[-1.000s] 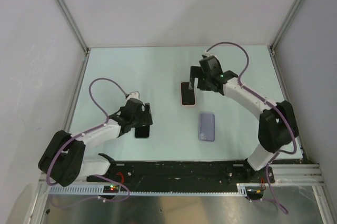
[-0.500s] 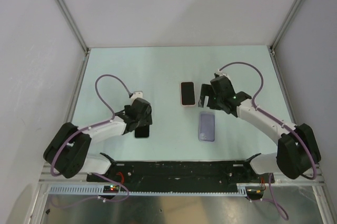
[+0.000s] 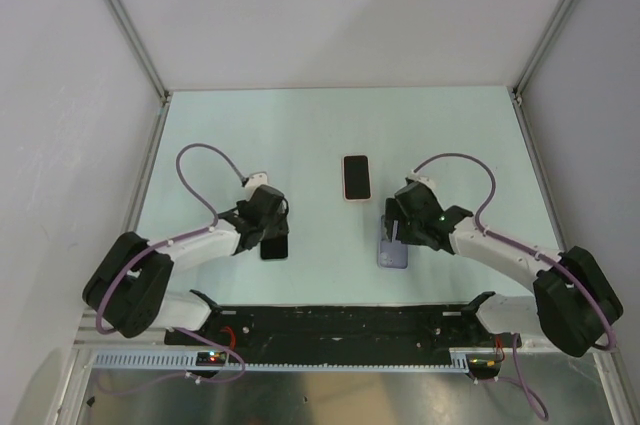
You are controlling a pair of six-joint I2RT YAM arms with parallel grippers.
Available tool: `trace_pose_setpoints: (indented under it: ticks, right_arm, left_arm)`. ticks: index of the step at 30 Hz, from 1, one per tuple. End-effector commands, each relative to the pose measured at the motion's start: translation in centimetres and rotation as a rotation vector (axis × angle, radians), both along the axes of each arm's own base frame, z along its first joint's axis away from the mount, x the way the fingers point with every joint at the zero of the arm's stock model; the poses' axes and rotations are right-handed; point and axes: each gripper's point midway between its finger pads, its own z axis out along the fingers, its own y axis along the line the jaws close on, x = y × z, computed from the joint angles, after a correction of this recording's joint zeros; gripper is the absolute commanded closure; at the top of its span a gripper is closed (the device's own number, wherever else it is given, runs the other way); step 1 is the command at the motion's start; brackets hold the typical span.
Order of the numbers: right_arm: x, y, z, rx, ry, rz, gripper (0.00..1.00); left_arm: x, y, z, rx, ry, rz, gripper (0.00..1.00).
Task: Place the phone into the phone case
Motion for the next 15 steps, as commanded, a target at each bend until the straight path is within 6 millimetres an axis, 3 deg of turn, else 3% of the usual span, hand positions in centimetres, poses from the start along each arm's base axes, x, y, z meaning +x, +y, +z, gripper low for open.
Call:
trace_pose_setpoints:
  ticks: [1,6,15]
  right_arm:
    - [-0.4,1.1,0.9,-0.018,-0.087,0.024,0.17]
    - [-0.6,3.8,1.8,-0.053,-0.154,0.147,0.25]
    - [-0.5,5.8,-1.0,-0.101,-0.059,0.183,0.48]
  left_arm:
    - [-0.6,-0.3,0.2,-0.048,0.011,0.041,0.51]
    - [-0.3,-0.7,0.9,-0.069,-0.008,0.032,0.51]
    - [-0.6,-0.4,1.0,-0.078,-0.02,0.033,0.46]
